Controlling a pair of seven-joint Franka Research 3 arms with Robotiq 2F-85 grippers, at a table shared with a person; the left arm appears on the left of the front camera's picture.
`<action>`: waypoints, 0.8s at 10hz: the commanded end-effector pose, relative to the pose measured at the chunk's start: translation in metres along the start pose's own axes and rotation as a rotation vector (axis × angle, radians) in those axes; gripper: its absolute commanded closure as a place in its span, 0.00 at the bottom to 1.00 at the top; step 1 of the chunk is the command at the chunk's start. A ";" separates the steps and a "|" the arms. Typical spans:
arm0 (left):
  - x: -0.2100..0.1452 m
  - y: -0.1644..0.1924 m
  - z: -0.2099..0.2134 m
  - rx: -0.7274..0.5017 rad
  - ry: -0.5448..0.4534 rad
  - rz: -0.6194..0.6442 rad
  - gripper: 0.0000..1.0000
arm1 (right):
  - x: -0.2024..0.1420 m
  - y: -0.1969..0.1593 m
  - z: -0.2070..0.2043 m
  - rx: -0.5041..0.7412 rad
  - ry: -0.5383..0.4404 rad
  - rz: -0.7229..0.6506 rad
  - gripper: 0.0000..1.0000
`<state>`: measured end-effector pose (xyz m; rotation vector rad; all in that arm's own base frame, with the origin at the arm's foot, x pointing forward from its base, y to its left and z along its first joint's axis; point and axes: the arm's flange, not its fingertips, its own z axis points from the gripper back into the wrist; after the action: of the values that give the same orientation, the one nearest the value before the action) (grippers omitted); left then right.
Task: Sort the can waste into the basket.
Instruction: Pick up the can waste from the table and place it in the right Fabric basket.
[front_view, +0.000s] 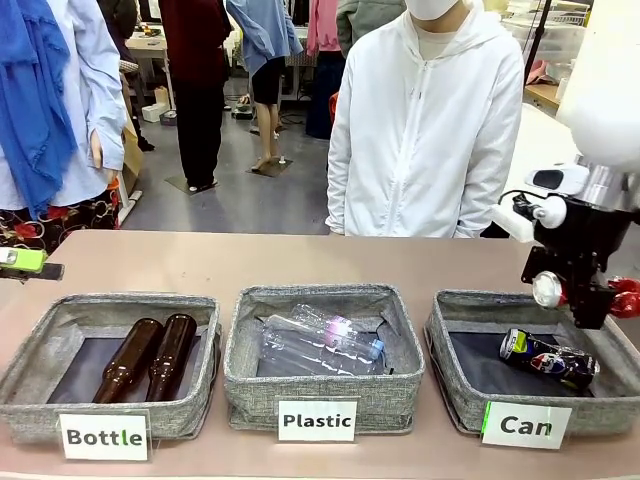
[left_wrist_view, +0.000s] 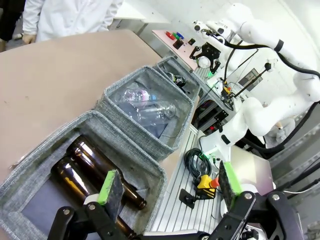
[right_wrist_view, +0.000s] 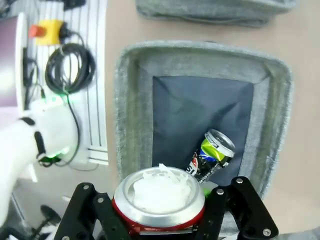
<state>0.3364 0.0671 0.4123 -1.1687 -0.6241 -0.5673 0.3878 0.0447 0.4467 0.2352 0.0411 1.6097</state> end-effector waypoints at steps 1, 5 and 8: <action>-0.002 -0.002 0.001 -0.006 0.001 -0.009 0.00 | -0.013 0.001 0.006 -0.008 -0.022 0.025 1.00; -0.002 -0.002 0.001 -0.006 0.001 -0.009 0.00 | -0.014 -0.004 0.007 -0.012 -0.027 0.026 0.44; -0.002 -0.002 0.001 -0.006 0.001 -0.009 0.00 | -0.014 -0.008 0.007 0.002 -0.040 0.017 0.41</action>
<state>0.3364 0.0671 0.4123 -1.1687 -0.6241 -0.5673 0.3901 0.0307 0.4468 0.2515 0.0197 1.6145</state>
